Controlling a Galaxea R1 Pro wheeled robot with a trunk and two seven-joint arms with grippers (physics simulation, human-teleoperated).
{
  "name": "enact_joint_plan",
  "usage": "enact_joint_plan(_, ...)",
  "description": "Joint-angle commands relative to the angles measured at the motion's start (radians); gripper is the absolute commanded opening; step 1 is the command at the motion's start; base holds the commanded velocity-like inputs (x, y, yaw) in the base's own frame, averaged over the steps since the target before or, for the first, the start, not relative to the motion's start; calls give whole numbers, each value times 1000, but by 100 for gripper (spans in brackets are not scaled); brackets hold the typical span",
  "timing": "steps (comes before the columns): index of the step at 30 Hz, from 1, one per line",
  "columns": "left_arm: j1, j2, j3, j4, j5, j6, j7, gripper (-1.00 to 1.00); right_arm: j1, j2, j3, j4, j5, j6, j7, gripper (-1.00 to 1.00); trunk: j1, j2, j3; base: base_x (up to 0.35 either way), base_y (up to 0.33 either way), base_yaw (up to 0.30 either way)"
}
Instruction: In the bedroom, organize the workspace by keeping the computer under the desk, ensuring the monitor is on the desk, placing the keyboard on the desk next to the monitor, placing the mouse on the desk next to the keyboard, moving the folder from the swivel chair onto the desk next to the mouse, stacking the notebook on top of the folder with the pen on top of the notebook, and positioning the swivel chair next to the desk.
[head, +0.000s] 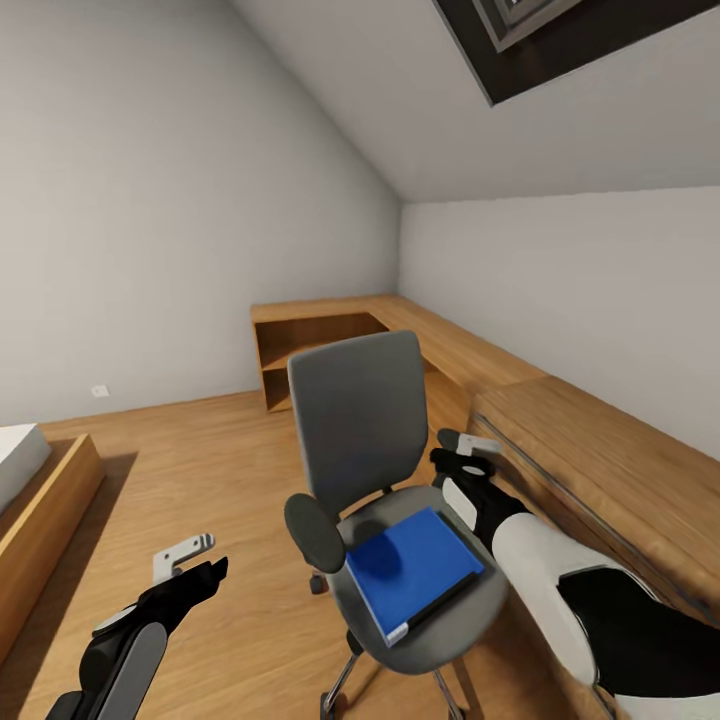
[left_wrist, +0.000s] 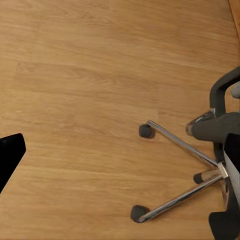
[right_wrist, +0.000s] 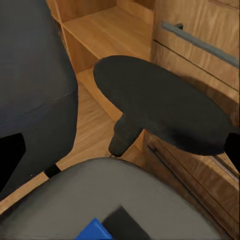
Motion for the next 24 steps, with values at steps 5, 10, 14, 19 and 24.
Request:
enact_joint_plan(5,-1,0,0,-1,10,1,11,100,-3,4,9,46,-13,-5,45,100,19,-36,-17,0,0,0)
enact_joint_plan(10,-1,0,0,0,10,0,11,100,-2,8,11,77,-15,-8,62,100,38,-71,-32,0,0,0)
enact_joint_plan(14,-1,0,1,0,10,0,11,100,-1,12,11,83,-15,-7,64,100,54,-99,-45,0,0,0)
enact_joint_plan(19,-1,0,1,0,10,0,11,100,-1,15,11,86,-15,-7,65,100,73,-134,-61,0,0,8)
enact_joint_plan(24,-1,0,1,0,10,0,10,100,0,16,11,87,-15,-8,66,100,92,-169,-76,0,0,140)
